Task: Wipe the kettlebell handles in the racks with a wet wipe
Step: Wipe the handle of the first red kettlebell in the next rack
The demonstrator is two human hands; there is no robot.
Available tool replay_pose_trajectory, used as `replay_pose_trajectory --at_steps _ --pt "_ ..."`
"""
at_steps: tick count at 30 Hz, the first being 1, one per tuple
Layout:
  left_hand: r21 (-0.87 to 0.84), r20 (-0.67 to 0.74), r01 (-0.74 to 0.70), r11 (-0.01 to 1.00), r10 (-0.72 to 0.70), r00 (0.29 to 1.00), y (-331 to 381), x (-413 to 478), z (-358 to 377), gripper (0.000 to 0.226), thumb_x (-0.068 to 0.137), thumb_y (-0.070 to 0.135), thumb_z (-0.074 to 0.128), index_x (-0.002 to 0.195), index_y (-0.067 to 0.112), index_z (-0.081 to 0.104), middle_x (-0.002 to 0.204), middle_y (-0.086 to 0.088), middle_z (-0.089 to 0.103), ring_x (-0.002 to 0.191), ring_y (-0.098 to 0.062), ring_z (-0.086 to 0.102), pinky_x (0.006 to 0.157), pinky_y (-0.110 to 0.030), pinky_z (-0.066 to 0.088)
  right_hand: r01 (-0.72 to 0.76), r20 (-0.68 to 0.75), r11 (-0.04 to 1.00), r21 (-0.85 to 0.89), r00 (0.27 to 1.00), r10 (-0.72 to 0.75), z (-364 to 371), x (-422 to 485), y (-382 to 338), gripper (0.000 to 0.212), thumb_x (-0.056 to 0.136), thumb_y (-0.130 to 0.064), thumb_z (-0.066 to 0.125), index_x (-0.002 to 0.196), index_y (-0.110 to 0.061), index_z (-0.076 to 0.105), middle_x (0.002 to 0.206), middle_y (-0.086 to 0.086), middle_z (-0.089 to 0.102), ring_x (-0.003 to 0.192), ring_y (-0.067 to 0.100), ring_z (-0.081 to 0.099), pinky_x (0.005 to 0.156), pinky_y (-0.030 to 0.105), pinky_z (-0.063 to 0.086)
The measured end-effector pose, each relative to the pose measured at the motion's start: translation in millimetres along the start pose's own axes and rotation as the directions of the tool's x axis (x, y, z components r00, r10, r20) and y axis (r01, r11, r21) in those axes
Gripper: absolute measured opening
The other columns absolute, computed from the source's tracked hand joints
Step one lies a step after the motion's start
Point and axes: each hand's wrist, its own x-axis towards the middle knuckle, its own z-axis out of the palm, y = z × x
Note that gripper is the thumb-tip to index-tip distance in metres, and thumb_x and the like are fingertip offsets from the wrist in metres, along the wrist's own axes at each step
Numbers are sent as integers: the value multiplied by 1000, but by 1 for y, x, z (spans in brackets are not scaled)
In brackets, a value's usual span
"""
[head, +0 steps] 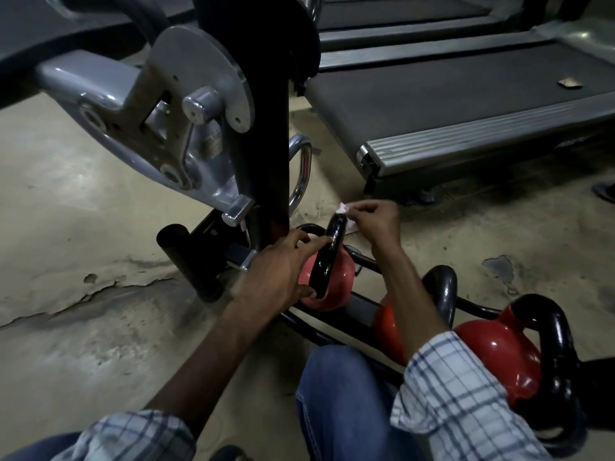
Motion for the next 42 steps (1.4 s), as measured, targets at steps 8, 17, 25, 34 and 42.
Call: replay_pose_trajectory --at_steps 8,17,25,34,42 --pt "8 -9 -15 1000 15 1000 1 -5 3 102 76 37 84 155 45 21 149 3 38 127 -24 51 98 -43 50 336 346 705 -625 928 -135 5 18 -52 20 79 -25 81 81 -5 81 72 8 73 69 17 68 65 30 52" --pt "-12 -6 -25 1000 25 1000 -2 -5 5 101 77 37 84 155 46 19 151 0 38 129 -25 49 102 -44 48 542 594 352 -764 803 54 27 38 -85 25 76 -14 84 98 -8 76 93 3 75 91 22 72 86 38 60" --pt "1 -25 -40 999 40 999 -4 -4 6 103 76 39 83 155 48 17 150 1 38 128 -24 49 100 -42 49 521 566 275 -808 816 115 32 47 -84 36 67 -42 91 82 -11 79 75 2 75 71 18 72 71 28 57" --pt "8 -33 -45 999 45 998 -5 -6 6 103 76 40 84 154 48 17 146 0 42 123 -25 53 97 -42 50 590 626 217 -778 758 184 32 26 -107 39 86 -30 78 112 -2 71 108 12 72 102 27 68 87 35 54" --pt "-42 -107 56 998 -60 992 -10 -13 7 101 65 57 84 150 27 38 140 2 51 118 -22 57 91 -37 49 665 715 287 -689 687 125 23 7 -95 20 68 -34 89 76 -18 81 75 -1 77 77 16 73 75 37 61"
